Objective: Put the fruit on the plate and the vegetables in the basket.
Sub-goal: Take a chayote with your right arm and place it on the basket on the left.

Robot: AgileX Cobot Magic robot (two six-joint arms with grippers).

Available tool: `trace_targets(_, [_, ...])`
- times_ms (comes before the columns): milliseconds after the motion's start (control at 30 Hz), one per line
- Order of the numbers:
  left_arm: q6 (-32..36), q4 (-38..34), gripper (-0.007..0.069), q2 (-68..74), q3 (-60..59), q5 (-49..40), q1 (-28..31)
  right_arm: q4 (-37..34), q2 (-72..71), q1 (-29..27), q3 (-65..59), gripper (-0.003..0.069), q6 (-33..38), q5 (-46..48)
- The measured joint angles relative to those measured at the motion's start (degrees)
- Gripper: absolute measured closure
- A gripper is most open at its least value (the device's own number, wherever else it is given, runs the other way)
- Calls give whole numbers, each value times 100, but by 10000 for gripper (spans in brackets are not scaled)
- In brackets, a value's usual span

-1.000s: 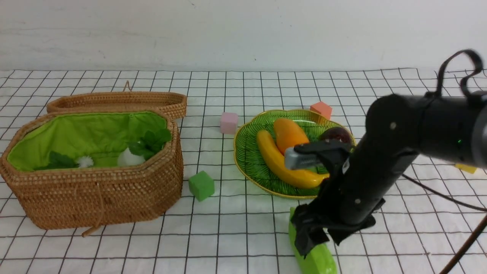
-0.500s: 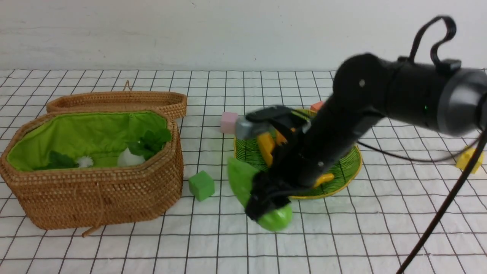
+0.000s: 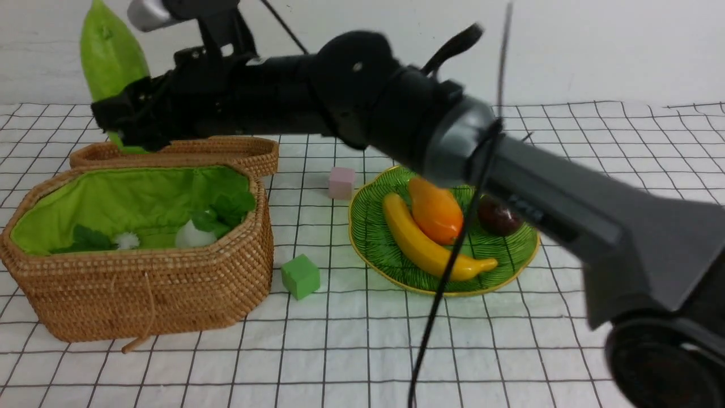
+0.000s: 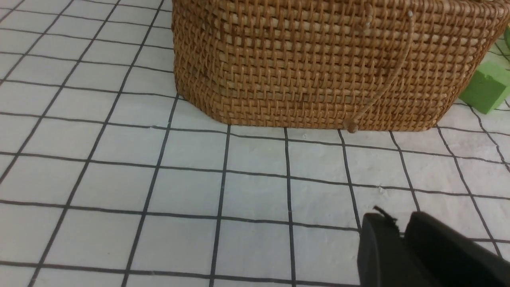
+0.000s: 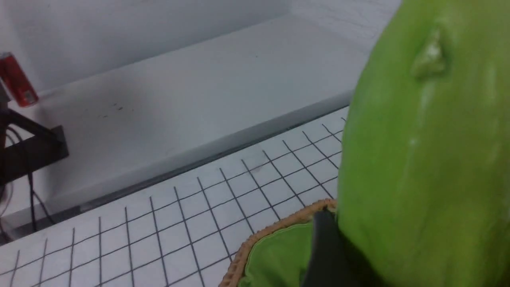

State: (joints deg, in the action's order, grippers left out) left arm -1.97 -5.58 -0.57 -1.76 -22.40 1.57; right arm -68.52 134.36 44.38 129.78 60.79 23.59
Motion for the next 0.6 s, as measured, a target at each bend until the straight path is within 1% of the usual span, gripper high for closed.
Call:
trace_targets(133, [0,0,532,0,0,0,0,-319,593,165,156,218,402,-527])
trace_targets(333, [0,0,529,0,0,0,0,-339,830,162,155,214,435,-576])
trace_targets(433, [0,0,526,0,0,0,0,-364,823,162,162,151,435,-545])
trace_targets(467, [0,0,524,0,0,0,0,-387,823,162,168,90,435,-503])
trace_targets(500, [0,0,522,0,0,0,0,-394,823,162,168,45,435,-481])
trace_targets(533, [0,0,522,0,0,0,0,-394,823,162,168,38,435,-481])
trace_targets(567, [0,0,521,0,0,0,0,-399,819,162,168,-2,435,-434])
trace_targets(600, [0,0,520,0,0,0,0,-393,811,162,168,-14,435,-371])
